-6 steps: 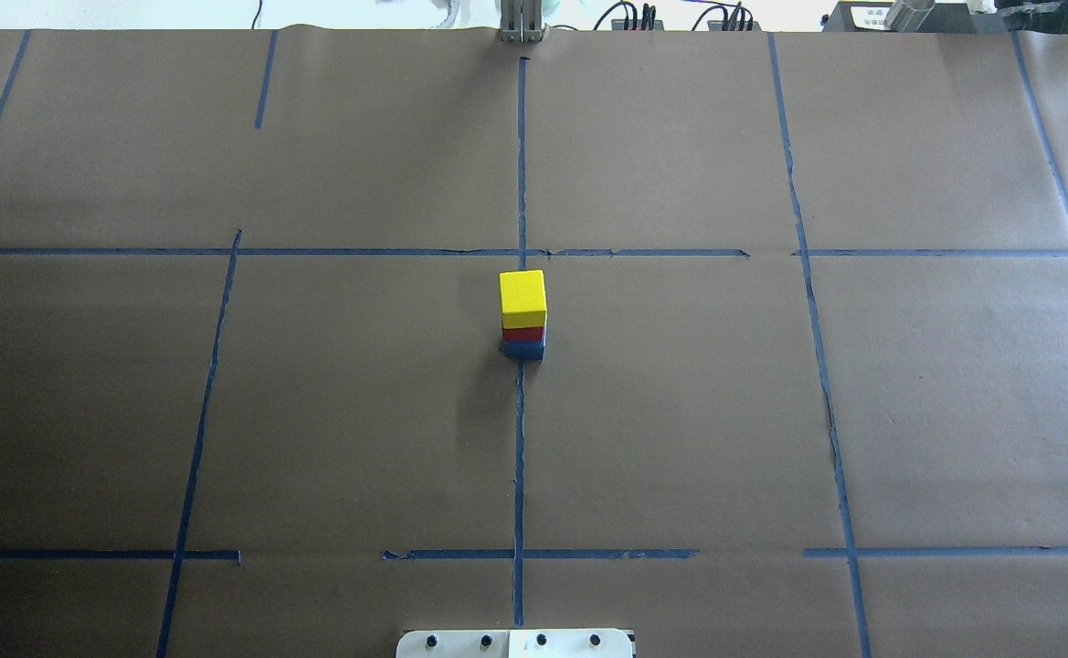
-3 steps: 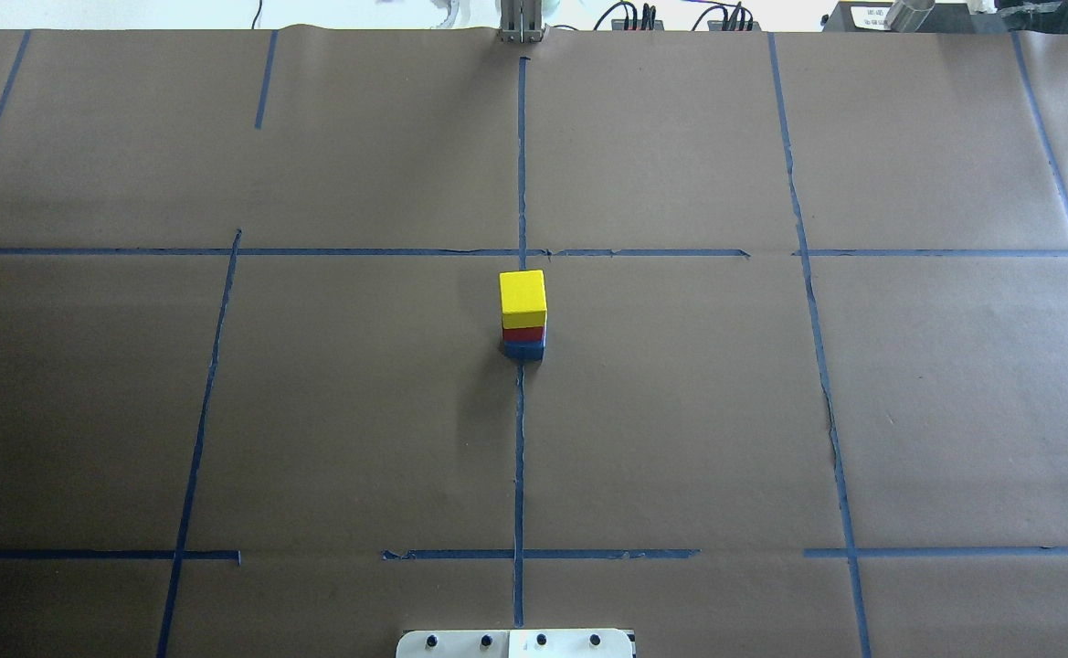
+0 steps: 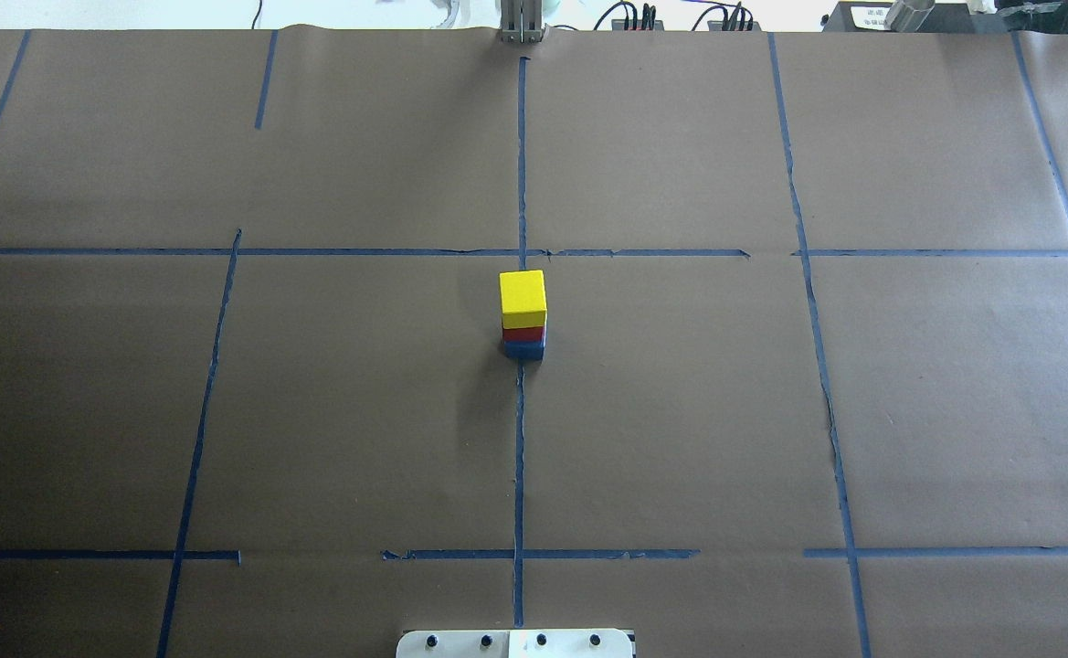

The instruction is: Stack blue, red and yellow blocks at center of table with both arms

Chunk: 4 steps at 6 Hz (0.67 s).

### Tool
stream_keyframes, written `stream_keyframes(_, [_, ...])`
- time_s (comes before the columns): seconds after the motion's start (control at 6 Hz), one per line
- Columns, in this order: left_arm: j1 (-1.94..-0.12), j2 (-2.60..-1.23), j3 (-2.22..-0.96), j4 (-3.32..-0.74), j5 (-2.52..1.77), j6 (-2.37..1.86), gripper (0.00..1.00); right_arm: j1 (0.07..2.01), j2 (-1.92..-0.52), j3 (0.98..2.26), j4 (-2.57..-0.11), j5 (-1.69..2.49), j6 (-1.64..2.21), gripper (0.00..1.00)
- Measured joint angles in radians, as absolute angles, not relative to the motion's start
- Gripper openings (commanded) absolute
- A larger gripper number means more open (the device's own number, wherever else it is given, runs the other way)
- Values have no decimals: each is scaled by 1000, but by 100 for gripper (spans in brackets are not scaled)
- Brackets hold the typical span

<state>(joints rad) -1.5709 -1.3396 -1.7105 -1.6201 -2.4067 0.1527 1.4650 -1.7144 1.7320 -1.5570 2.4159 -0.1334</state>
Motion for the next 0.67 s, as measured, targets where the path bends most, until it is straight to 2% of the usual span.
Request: stream_keyframes(0.67, [-1566,-1339,-1713,-1671,-2402,153,100,1465,-1716,1731,-1557,2413,-138,100])
